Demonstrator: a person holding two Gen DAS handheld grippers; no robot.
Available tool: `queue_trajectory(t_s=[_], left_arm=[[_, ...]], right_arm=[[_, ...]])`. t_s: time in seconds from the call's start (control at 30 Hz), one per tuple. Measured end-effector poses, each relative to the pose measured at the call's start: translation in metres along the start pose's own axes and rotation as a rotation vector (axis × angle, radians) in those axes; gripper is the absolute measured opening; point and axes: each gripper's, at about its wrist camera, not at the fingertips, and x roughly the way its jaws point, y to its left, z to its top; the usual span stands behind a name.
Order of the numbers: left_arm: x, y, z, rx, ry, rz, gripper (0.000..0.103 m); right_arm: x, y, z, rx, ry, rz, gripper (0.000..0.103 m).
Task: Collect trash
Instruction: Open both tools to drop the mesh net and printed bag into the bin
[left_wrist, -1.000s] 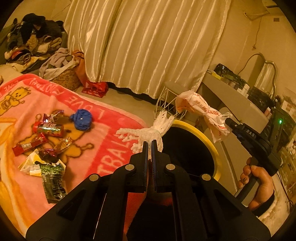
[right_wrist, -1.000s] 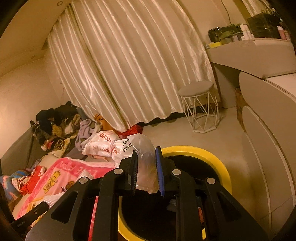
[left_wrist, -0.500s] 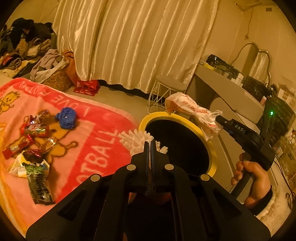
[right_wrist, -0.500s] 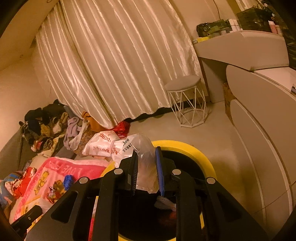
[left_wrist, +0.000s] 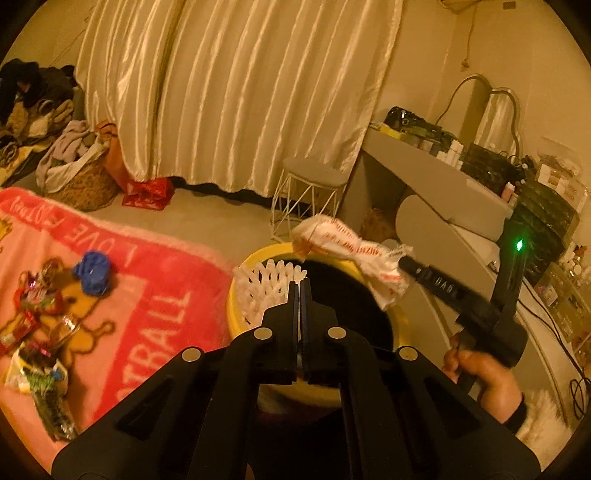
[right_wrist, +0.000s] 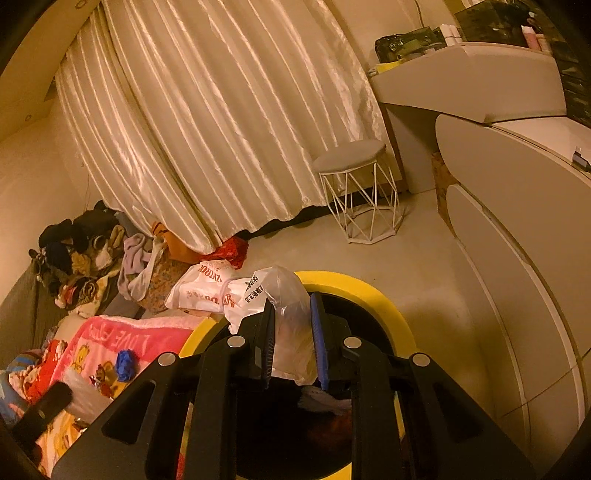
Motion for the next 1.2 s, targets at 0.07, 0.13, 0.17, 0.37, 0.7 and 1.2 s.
queue_trajectory(t_s=[0.07, 0.13, 0.17, 0.37, 0.7, 1.2], left_arm=[[0.002, -0.004, 0.006, 0.011, -0.008, -0.009, 0.000], [0.005, -0.008, 0.010, 0.021, -0.013, -0.015, 0.000], [0.007, -0.011, 0.012, 0.025, -0.014, -0.019, 0.000], [0.027, -0.020, 0.011, 0.051, 0.016, -0.028, 0.000], [0.059, -0.019, 0.000, 0.043, 0.083, -0.031, 0.003], [0.033, 0.020, -0.007, -0.063, 0.032, 0.116, 0.093]], right_arm=[[0.000, -0.002, 0.001, 0.008, 0.001, -0.001, 0.017], [0.001, -0.004, 0.001, 0.013, 0.003, -0.003, 0.017], [0.002, -0.006, 0.001, 0.017, 0.004, -0.004, 0.017], [0.008, -0.012, 0.001, 0.033, 0.022, -0.014, 0.018], [0.020, -0.017, -0.002, 0.047, 0.070, -0.029, 0.021], [0.026, 0.002, -0.010, -0.003, 0.095, -0.029, 0.065]])
